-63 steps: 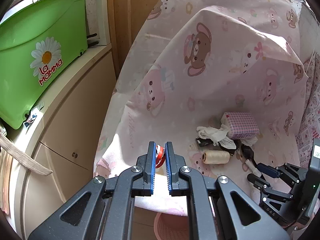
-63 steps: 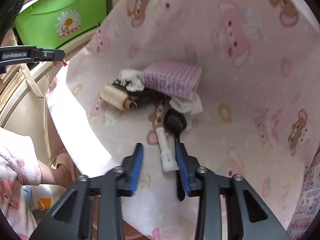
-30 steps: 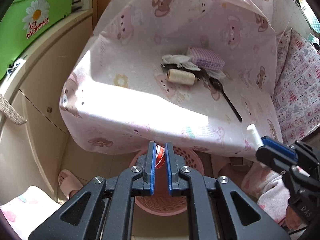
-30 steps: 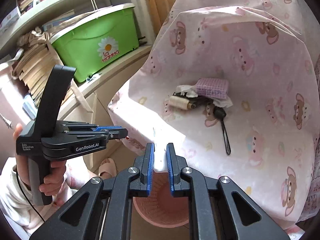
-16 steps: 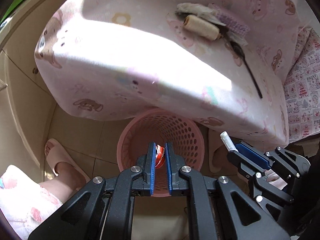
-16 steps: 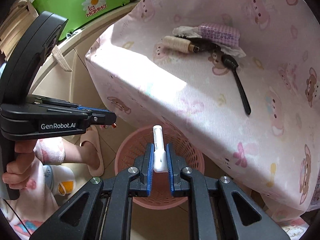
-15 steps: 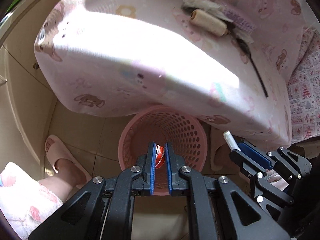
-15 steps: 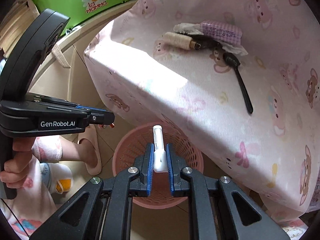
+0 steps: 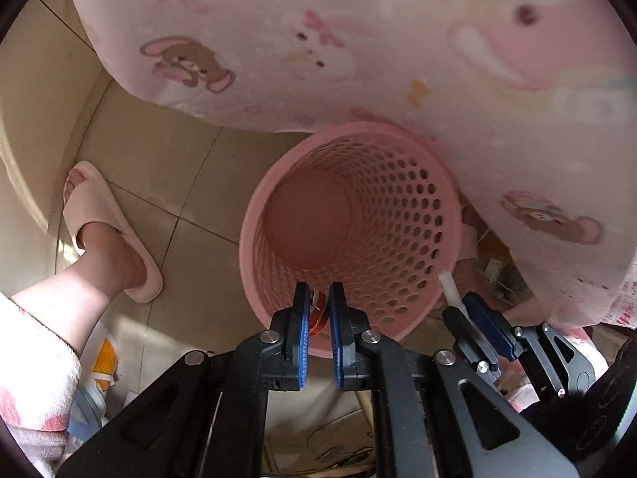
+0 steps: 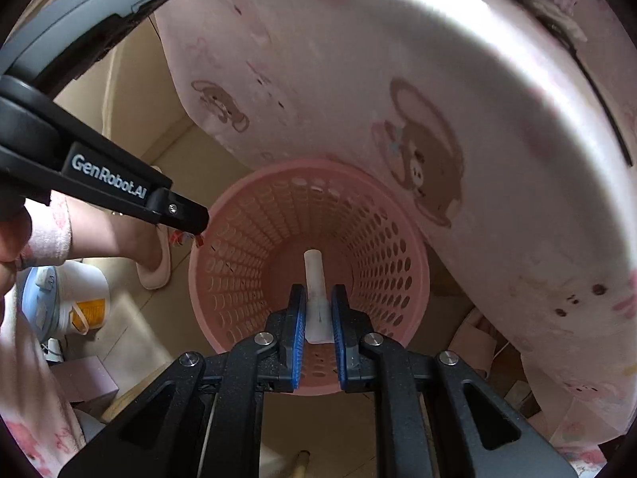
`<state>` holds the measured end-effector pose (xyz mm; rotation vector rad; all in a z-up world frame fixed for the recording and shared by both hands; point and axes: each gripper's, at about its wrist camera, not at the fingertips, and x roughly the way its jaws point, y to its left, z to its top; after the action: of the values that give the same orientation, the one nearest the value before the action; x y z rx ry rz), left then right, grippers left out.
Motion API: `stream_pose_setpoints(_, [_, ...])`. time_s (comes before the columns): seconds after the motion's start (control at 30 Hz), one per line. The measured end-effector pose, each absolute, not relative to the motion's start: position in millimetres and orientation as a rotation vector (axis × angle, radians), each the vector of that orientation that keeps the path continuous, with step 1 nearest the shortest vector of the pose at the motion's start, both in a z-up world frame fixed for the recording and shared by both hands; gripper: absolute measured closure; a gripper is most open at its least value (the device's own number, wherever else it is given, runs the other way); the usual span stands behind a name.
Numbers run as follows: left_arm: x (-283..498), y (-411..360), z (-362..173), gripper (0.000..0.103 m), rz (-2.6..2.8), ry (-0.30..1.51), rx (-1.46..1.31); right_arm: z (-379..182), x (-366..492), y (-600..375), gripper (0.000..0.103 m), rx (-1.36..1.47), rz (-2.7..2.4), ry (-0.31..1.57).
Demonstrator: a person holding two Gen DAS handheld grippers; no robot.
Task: Collect trash
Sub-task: 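Carry both items over the pink wastebasket and open both tools, then return both open tools to the items on the seat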
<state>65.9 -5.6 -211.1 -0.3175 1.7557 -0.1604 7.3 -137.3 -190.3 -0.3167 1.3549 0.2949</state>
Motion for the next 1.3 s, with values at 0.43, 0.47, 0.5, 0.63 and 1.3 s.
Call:
stream_pose_setpoints(0.43, [59,-4,-245,0.094,-0.109,1.835,-0.266,-220,11,-140,0.089,-0.362,0.263,1.424])
stream_pose_setpoints(0.47, [59,-4,-246,0.091,-0.104,1.837,-0.261,-220,9,-141,0.089,-0.361,0.263,1.424])
stream_pose_setpoints(0.5, [58,-4,-245,0.083,-0.097,1.838,-0.254,-218,8,-141,0.089,-0.358,0.263,1.424])
stream_pose_setpoints(0.63, [58,-2,-241,0.068,-0.082,1.826,-0.254,-211,7,-140,0.072,-0.382,0.237,1.413])
stream_pose_setpoints(1.3, [66,15,-102,0.021,-0.137,1.295,-0.217,-80,-7,-162,0.022,-0.243,0.169,1.046])
